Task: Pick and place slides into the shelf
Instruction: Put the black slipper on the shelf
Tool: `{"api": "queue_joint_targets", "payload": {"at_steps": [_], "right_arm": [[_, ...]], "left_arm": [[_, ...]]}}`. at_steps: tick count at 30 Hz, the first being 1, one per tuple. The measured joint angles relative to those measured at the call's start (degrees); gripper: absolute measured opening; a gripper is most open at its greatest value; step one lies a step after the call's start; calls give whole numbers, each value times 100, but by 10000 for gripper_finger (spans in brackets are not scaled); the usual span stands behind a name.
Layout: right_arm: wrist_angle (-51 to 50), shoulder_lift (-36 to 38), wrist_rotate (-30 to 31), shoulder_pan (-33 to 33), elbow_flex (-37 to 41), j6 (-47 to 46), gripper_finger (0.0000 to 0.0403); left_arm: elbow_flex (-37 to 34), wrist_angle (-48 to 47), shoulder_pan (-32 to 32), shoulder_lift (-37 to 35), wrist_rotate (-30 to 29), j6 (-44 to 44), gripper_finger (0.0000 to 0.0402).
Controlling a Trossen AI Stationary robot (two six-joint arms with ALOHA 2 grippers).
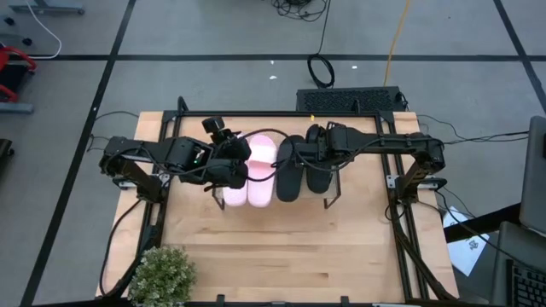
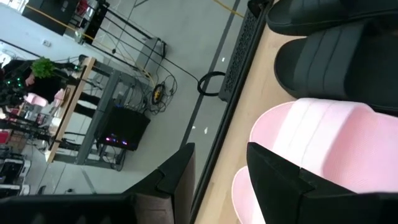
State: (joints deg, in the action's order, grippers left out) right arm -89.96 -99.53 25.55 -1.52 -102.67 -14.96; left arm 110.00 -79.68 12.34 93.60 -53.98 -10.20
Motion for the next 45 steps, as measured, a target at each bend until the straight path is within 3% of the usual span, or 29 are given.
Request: {"api": "queue_joint_targets", "payload": {"at_steps": [6, 20, 30, 45], "right_arm": [[-4, 65, -34, 0, 0, 90, 5], [-8, 657, -659, 3, 9, -292, 86], [-8, 975, -895, 519, 7, -579, 75], [439, 182, -1078, 876, 4, -221, 68]], "left_arm": [[0, -11, 4, 0, 2, 0, 152], [0, -19, 4, 0, 11, -34, 152], [0, -22, 4, 0, 13, -37, 152], [0, -20, 4, 0, 13, -44, 152]]}}
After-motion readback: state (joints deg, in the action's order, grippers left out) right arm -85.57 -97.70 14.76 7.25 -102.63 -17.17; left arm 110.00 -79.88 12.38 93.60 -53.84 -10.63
